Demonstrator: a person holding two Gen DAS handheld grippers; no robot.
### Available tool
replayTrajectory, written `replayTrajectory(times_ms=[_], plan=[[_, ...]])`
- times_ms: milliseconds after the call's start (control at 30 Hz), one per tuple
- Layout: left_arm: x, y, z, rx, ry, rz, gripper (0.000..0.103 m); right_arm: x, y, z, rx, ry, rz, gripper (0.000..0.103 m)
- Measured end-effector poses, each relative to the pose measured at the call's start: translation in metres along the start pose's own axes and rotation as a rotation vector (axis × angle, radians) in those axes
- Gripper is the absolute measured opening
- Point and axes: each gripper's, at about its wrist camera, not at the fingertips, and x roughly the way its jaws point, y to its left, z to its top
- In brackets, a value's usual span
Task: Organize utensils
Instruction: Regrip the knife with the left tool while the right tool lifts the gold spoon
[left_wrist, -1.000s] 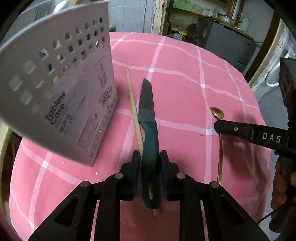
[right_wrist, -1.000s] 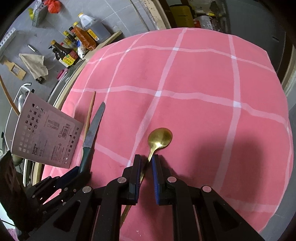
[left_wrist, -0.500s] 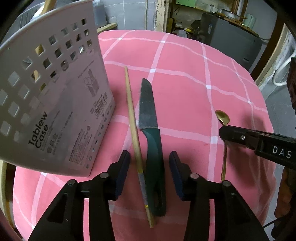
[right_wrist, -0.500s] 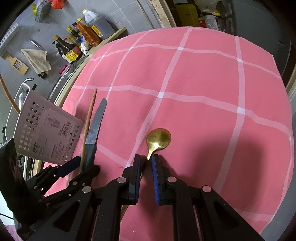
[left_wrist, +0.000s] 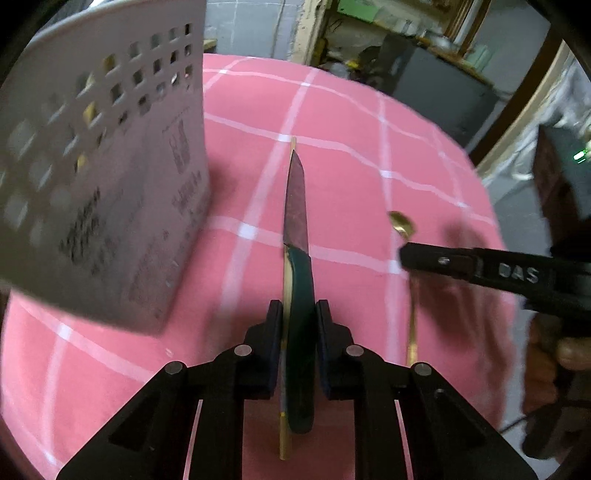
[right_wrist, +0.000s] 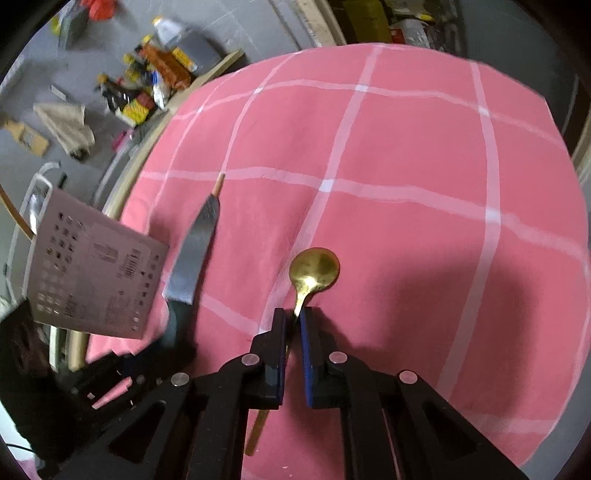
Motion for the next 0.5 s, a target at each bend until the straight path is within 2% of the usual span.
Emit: replayTrajectory(times_ms=[133, 333, 500], plan=[[-0.011, 0.002, -0.012, -0.003, -0.026, -0.078, 0.013, -0.006, -0.013, -0.013, 0.077, -0.022, 0.082, 0.004], [-0.011, 0.000, -0.017, 0.002, 0.018, -0.108, 0.013, -0.013, -0.019, -0.026, 0.101, -0.054, 0.115, 0.004], [-0.019, 0.000, -0.016, -0.005, -0.020, -0.148, 0.013, -0.021, -0.020, -0.029, 0.108, -0.083, 0.118, 0.004]])
